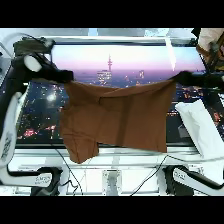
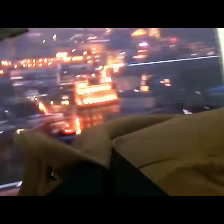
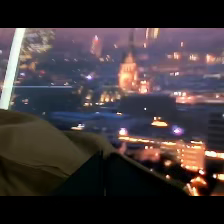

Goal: Fold the shirts.

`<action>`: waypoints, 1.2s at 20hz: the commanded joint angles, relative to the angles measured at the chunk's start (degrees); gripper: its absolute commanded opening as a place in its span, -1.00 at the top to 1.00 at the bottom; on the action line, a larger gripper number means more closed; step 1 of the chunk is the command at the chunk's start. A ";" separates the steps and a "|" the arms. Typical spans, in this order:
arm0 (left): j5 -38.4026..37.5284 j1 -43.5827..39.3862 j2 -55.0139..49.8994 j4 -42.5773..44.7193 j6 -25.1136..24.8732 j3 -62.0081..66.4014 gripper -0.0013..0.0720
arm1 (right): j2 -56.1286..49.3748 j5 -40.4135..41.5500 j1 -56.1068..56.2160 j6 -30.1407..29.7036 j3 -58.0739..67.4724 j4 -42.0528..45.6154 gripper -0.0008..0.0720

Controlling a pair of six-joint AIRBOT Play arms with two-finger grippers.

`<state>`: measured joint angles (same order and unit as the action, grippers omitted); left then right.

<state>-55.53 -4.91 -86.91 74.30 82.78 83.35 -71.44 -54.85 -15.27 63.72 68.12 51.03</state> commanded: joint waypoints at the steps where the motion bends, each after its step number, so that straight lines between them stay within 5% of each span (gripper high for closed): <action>1: 12.33 -0.35 -9.84 5.55 4.92 -0.94 0.92 | -9.09 13.38 2.43 -0.81 -3.67 0.04 0.92; 10: 8.61 -0.50 -8.31 12.46 5.97 12.57 0.92 | -8.50 9.92 1.66 -0.79 0.48 1.27 0.92; 13: -3.41 -0.48 -6.64 12.57 5.92 12.61 0.92 | -7.39 2.91 1.77 -0.79 0.46 1.31 0.91; 16: -11.63 -0.52 -6.69 11.02 5.90 8.50 0.92 | -7.41 -1.97 3.19 -0.79 -1.16 1.62 0.91; 24: -9.66 -0.81 -6.69 5.70 5.27 -8.41 0.92 | -7.41 1.46 6.84 0.15 -11.06 4.11 0.91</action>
<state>-64.97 -5.67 -93.65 80.88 88.55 79.18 -78.87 -54.52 -8.91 63.02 59.88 53.91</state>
